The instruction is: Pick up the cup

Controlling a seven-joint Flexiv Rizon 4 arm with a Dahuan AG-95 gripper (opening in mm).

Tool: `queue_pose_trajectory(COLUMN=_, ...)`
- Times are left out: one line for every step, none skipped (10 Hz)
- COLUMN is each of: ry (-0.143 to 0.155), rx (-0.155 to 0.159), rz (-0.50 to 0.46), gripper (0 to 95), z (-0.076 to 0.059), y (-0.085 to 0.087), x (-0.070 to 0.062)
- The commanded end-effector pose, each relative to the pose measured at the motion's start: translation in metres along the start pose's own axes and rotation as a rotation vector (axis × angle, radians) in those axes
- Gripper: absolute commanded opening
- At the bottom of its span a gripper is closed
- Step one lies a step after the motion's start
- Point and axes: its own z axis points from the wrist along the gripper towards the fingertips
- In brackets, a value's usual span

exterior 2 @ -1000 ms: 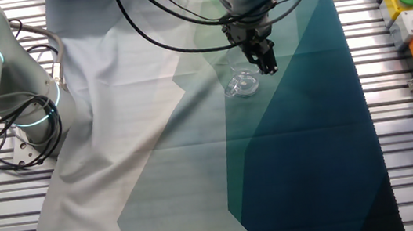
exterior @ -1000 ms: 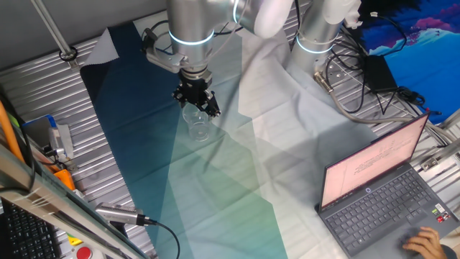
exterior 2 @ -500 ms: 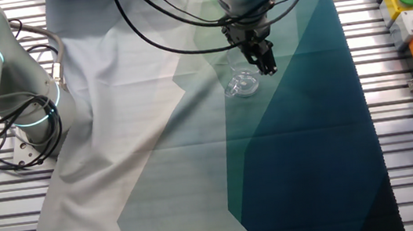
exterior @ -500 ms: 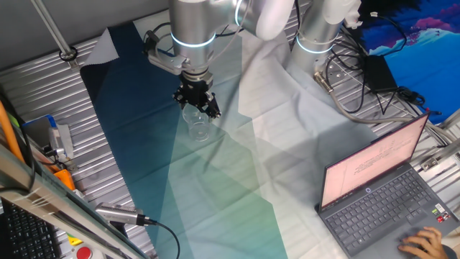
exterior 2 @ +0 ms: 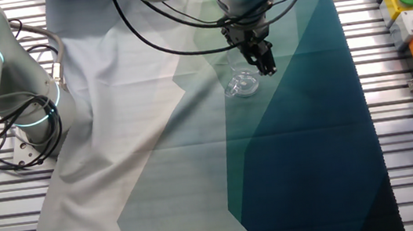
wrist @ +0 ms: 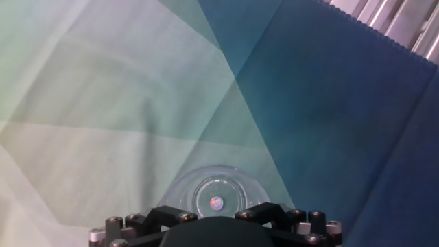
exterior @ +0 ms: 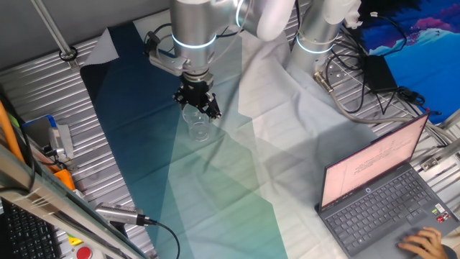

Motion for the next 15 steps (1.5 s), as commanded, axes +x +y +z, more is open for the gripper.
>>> queue_pose_trajectory(ry=0.009, rx=0.011, rz=0.003, gripper=38.0, z=0.0, y=0.0, x=0.0)
queue_pose_trajectory(ry=0.016, rx=0.019, rz=0.013, gripper=19.0, z=0.0, y=0.0, x=0.0)
queue_pose_trajectory(ry=0.02, rx=0.026, rz=0.015, gripper=0.0, z=0.0, y=0.0, x=0.001)
queue_pose_trajectory(ry=0.024, rx=0.026, rz=0.018, gripper=0.0, z=-0.001, y=0.0, x=0.001)
queue_pose_trajectory(ry=0.025, rx=0.028, rz=0.024, gripper=0.0, z=-0.002, y=0.0, x=0.0)
queue_pose_trajectory(ry=0.028, rx=0.026, rz=0.029, gripper=0.0, z=-0.006, y=-0.001, x=0.0)
queue_pose_trajectory(ry=0.027, rx=0.023, rz=0.031, gripper=0.0, z=-0.011, y=-0.001, x=-0.001)
queue_pose_trajectory(ry=0.028, rx=0.02, rz=0.025, gripper=0.0, z=-0.021, y=-0.004, x=-0.001)
queue_pose_trajectory(ry=0.031, rx=0.019, rz=0.023, gripper=0.0, z=-0.033, y=-0.006, x=-0.001)
queue_pose_trajectory(ry=0.033, rx=0.025, rz=0.024, gripper=0.0, z=-0.046, y=-0.008, x=-0.001)
queue_pose_trajectory(ry=0.033, rx=0.026, rz=0.026, gripper=0.0, z=-0.054, y=-0.009, x=0.0)
queue_pose_trajectory(ry=0.034, rx=0.029, rz=0.026, gripper=0.0, z=-0.07, y=-0.009, x=0.0)
queue_pose_trajectory(ry=0.041, rx=0.038, rz=0.028, gripper=0.0, z=-0.086, y=-0.008, x=0.001)
queue_pose_trajectory(ry=0.046, rx=0.047, rz=0.028, gripper=0.0, z=-0.097, y=-0.007, x=0.002)
queue_pose_trajectory(ry=0.052, rx=0.052, rz=0.022, gripper=0.0, z=-0.11, y=-0.006, x=0.003)
